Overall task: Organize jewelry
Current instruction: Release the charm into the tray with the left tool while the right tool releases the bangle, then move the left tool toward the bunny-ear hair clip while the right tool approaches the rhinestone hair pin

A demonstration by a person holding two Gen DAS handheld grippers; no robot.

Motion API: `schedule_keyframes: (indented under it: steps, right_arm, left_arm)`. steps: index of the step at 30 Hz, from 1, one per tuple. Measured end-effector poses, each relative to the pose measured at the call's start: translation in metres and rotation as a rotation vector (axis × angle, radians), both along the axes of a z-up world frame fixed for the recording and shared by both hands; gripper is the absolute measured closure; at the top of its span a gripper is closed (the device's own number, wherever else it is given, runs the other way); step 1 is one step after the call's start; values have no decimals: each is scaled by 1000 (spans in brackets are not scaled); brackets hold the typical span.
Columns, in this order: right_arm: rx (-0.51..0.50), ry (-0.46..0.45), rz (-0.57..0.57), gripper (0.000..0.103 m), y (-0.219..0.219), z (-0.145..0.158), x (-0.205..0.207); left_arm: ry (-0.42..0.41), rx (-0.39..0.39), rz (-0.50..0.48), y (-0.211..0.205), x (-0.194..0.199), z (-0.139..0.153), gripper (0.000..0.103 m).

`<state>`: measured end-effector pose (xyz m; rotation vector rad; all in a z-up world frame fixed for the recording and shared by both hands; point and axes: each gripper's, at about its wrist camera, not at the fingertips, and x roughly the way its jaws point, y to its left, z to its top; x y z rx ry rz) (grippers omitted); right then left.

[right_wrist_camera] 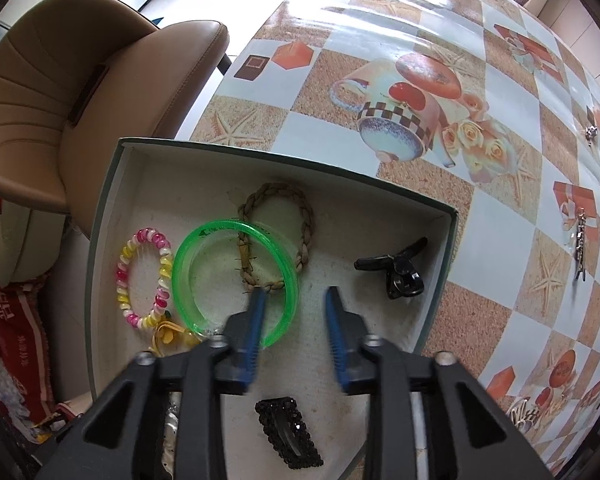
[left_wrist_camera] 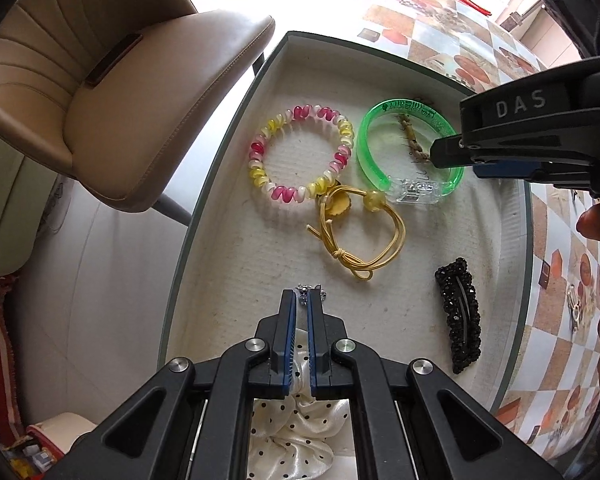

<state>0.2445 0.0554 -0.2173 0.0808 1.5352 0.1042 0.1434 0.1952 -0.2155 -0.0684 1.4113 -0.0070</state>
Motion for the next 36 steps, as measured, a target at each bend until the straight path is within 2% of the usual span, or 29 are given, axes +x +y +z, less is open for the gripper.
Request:
schedule_keyframes:
  steps: [10,12,13,14,15,17,26,29,36]
  right_arm:
    - [57,-31,5,48,-9,26,-10]
    - [76,-41,-1,46,-13,34,-13]
    - [83,-45,-3,44,-15,37,-13]
    - [90,-50,-6,44,-17,40,-15]
    - [101,-57,-10,42,-21,45,-17]
    - [116,-66,-18,40,-28,52,-21]
    - [164,-95,-72,32,-62,79,-37]
    - [184,-99,-93,23,-74,84,-47]
    - [189,-97,-158,19,-108,89,-68]
  left_arm:
    - [-17,39,-8,-11,1,15,95]
    - [-16,46,-14,-14,1,17,90]
    - [-17,51,-17,-16,1,19,58]
    - [-25,62,-12,-17,0,22,15]
    - [-54,78,0,-18,-3,28,6]
    - [-82,82,-6,-20,-5,36,5]
    - [-76,108,-27,-33,-6,51,5]
    - [-71,112,-35,-35,-5,51,0]
    - [-81,115,-67,-48,-12,62,0]
